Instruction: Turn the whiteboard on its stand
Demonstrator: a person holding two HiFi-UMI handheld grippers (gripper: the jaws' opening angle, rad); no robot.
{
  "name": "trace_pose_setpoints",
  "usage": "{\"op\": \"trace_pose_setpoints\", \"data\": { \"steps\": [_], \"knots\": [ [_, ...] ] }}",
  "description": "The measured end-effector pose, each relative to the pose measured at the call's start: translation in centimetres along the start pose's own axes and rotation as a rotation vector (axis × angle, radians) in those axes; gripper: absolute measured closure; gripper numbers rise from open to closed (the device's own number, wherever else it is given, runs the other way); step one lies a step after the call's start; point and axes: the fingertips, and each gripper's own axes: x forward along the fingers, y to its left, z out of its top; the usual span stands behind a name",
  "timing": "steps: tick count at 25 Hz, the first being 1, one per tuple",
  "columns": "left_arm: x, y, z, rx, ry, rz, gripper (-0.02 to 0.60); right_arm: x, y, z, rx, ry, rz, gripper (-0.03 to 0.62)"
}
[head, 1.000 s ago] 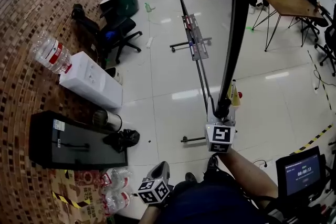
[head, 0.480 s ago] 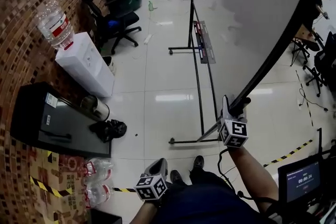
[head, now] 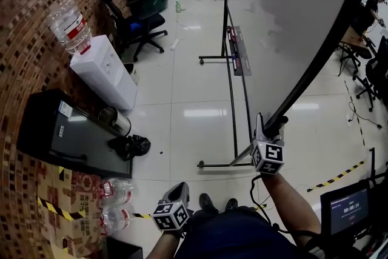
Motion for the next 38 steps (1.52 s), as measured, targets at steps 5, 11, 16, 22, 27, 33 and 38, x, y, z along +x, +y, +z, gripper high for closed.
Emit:
{"op": "trace_pose_setpoints", "data": {
  "steps": [5,11,16,22,27,33,38],
  "knots": [
    [-0.8,-3.6,-1.2,0.065,0.029,-0.001,0.575,-1.0,2.8,2.1,0.058,0.001,0.021,0.482],
    [-2.9,-5.7,-3.3,0.091,0.056,0.026,0.575,-1.8,3.0,1.0,0.008,-0.008,0.007,0.480],
    [-4.4,-4.3,-6.1,0.051,0.087,0.089,0.575,-2.8,3.4,0.9,0.035,-0.005,0.011,0.480],
    [-3.9,-4.4,-4.9,0.045,0.033,0.024,0.575,-4.3,3.1,-0.5,0.017,0.007,0.018,0.476],
    [-4.3,-4.3,-5.3,0.014,0.004,-0.041,0.575,-6.7,2.2,0.5,0.058,-0.005,0.020,0.476],
    [-6.1,-0.8,-8.7,-0.039,0.077,-0.043,0.575,-8.8,2.2,-0.1,0.003,-0.011,0.016,0.468],
    [-7.7,-0.2,-9.0,-0.034,0.075,-0.031,0.575,-10.4,3.4,0.0,-0.005,-0.001,0.015,0.470]
  ]
}}
